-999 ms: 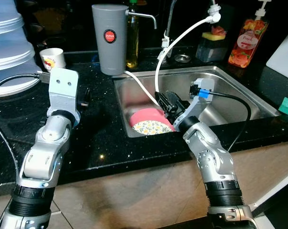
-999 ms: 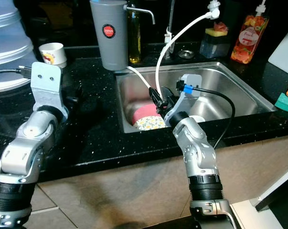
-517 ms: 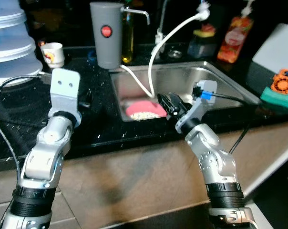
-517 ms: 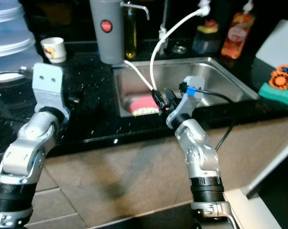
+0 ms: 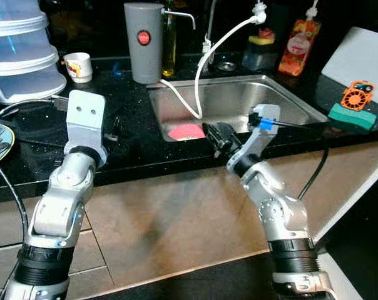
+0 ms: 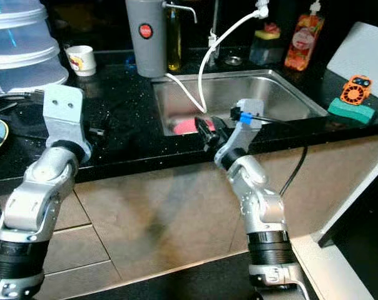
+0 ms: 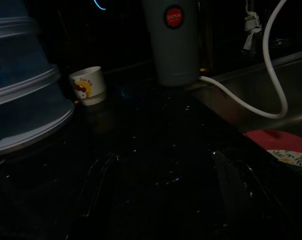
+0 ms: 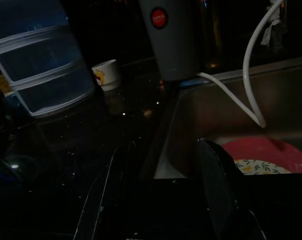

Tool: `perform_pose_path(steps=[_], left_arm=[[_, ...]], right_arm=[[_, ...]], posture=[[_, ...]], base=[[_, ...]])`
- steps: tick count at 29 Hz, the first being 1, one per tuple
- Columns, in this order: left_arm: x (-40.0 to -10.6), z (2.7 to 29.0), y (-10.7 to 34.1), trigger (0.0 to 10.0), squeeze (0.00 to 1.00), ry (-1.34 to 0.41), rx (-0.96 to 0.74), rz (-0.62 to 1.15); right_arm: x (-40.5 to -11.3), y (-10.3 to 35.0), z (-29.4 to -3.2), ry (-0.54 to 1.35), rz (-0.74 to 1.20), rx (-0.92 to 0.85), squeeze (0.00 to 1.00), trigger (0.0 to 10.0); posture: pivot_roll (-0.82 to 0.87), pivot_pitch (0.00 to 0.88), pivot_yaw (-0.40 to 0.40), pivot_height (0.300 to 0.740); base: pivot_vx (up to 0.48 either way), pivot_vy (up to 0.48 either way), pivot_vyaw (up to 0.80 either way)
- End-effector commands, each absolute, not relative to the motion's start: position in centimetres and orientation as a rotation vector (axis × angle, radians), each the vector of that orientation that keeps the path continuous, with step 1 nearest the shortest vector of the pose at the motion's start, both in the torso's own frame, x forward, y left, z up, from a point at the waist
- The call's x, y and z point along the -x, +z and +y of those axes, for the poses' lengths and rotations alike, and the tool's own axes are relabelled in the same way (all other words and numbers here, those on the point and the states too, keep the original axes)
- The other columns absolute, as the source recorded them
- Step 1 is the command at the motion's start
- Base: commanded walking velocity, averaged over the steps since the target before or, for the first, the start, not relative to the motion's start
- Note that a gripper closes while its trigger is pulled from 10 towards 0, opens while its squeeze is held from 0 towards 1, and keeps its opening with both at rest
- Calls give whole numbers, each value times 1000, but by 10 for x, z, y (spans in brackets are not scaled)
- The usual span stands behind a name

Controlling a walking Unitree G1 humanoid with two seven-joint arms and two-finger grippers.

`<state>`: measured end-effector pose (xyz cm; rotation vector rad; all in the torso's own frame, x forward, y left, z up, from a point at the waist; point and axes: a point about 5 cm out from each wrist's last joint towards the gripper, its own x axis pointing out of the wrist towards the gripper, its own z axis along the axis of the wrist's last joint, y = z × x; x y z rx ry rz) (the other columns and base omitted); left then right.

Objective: Kitchen organization

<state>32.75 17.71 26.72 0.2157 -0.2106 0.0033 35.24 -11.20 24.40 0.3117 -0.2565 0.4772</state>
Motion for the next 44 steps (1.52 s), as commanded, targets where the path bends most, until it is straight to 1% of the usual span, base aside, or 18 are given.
perform_pose_path(steps=[1, 7, 8, 13, 20, 26, 27, 29, 33, 38, 40, 41, 42, 44], left_arm=[[-326, 174, 264, 10000, 0, -9, -205, -200], [-328, 174, 260, 10000, 0, -10, -200, -174], [-329, 173, 260, 10000, 0, -18, -196, -170], [-332, 171, 260, 10000, 0, -44, -210, -157], [-335, 169, 262, 10000, 0, -64, -217, -157], [-336, 162, 260, 10000, 0, -103, -204, -151], [-336, 159, 258, 10000, 0, -121, -180, -144], [-336, 154, 256, 10000, 0, -144, -149, -132], [-336, 148, 254, 10000, 0, -167, -156, -127], [-337, 149, 253, 10000, 0, -153, -173, -123], [-337, 151, 252, 10000, 0, -136, -145, -123], [-337, 153, 251, 10000, 0, -127, -95, -115], [-337, 155, 251, 10000, 0, -111, -79, -108], [-336, 158, 251, 10000, 0, -94, -82, -108]], right_arm=[[-352, 243, -111, 482, -243, -318, 0, 10000], [-351, 238, -112, 468, -229, -327, 0, 10000], [-350, 234, -113, 456, -223, -334, 0, 10000], [-346, 226, -114, 423, -215, -361, 0, 10000], [-342, 220, -116, 387, -213, -390, 0, 10000], [-339, 217, -117, 369, -214, -400, 0, 10000], [-338, 217, -118, 362, -217, -402, 0, 10000], [-337, 216, -118, 353, -223, -405, 0, 10000], [-335, 216, -118, 344, -226, -405, 0, 10000], [-334, 216, -118, 344, -224, -398, 0, 10000], [-334, 217, -119, 347, -223, -392, 0, 10000], [-334, 217, -119, 348, -222, -390, 0, 10000], [-335, 218, -119, 351, -223, -388, 0, 10000], [-335, 218, -119, 355, -223, -386, 0, 10000]], posture=[[-9, 95, 1, 740], [-6, 93, 5, 740], [2, 89, 21, 740], [19, 78, 47, 740], [30, 73, 73, 740], [33, 65, 103, 740], [29, 61, 124, 740], [25, 57, 134, 740], [21, 60, 134, 740], [17, 61, 131, 740], [20, 66, 124, 740], [20, 66, 124, 740], [23, 65, 118, 740], [23, 65, 118, 740]], base=[[0, 0, 0], [0, 0, 0], [0, 0, 0], [0, 0, 0], [0, 0, 0], [0, 0, 0], [0, 0, 0], [0, 0, 0], [0, -469, 0], [0, -480, 0], [0, -480, 0], [0, 0, 0], [0, 0, 0], [0, 0, 0]])
